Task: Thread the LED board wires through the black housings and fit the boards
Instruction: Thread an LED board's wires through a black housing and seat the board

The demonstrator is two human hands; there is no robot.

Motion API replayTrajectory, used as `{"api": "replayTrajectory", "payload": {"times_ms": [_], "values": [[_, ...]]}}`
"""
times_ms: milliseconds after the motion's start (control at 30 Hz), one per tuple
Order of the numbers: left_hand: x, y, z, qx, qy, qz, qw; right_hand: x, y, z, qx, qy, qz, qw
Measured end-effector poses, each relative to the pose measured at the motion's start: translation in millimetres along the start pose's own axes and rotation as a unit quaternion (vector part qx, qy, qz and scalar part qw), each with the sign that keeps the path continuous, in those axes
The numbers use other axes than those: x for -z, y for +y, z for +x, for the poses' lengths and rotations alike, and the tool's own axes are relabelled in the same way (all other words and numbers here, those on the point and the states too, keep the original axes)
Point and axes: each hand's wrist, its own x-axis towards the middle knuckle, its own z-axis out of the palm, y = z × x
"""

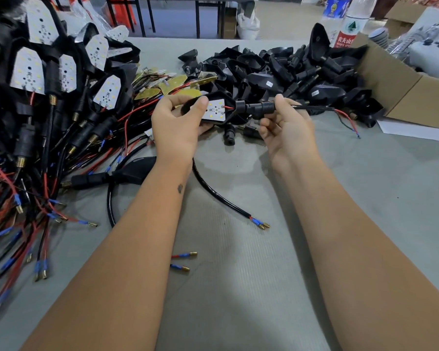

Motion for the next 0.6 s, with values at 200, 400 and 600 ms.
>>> {"api": "replayTrajectory", "payload": {"times_ms": [200, 400, 600], "values": [[3.9, 5.2, 1.9, 0.018, 0.029, -0.093, 0.995, 1.1, -1.0, -3.1, 0.023, -0.033, -0.048, 0.998], [6.2, 6.8, 3.4, -0.017, 0.041, -0.102, 0.994, -0.3, -3.9, -2.6, -0.01, 0.001, 0.007, 1.0], [8.5, 5.3, 9.8, -0.022, 0.014, -0.037, 0.999, -1.2, -3.4, -3.2, 0.002, -0.04, -0.014, 0.999]]}}
